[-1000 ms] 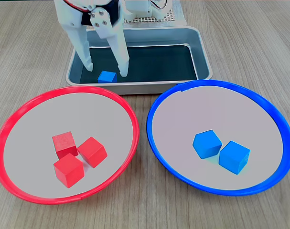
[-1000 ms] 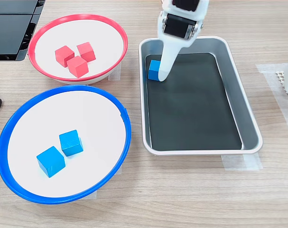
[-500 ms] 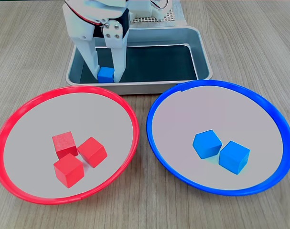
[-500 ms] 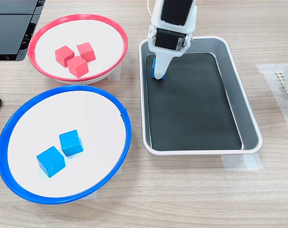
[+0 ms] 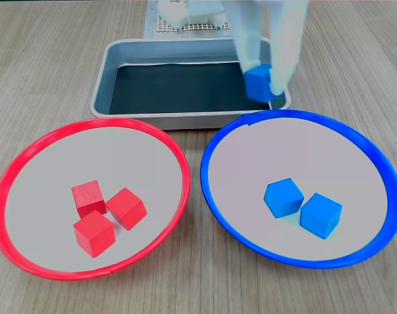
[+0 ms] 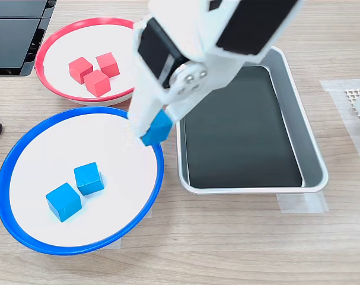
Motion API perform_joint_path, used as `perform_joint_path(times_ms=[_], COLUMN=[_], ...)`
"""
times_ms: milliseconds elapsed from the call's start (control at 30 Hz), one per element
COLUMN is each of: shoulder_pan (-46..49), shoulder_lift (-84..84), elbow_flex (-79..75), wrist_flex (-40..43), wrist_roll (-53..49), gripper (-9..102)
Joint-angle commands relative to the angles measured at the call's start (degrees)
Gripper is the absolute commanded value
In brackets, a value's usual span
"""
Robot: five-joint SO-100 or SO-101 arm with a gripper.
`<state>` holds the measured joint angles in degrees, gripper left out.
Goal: Move six blocks tray to matching dishes
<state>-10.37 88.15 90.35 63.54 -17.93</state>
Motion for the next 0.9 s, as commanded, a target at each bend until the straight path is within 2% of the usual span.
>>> perform_joint_path(times_ms=[0, 133, 367, 467, 500, 567, 667, 733, 800, 867], shoulder_pan=[0.2, 1.5, 2.4, 2.4, 2.0, 1.3, 3.5, 5.4, 8.9, 10.5], shoulder_lift=[-0.9, -3.9, -5.4, -2.9, -1.1, 3.2, 18.4, 25.4, 39.4, 55.2], elbow_flex=[-0.6, 2.4, 6.6, 9.0, 10.0, 12.3, 22.2, 27.6, 39.4, 50.6], wrist_flex=[-11.4, -23.5, -24.8, -23.3, -22.1, -17.9, -10.5, -13.0, -21.4, -21.1], wrist_roll=[9.3, 13.0, 14.3, 12.3, 9.2, 5.1, 5.6, 10.6, 21.8, 22.8], gripper=[1, 2, 26, 23, 11, 1, 0, 0, 0, 0])
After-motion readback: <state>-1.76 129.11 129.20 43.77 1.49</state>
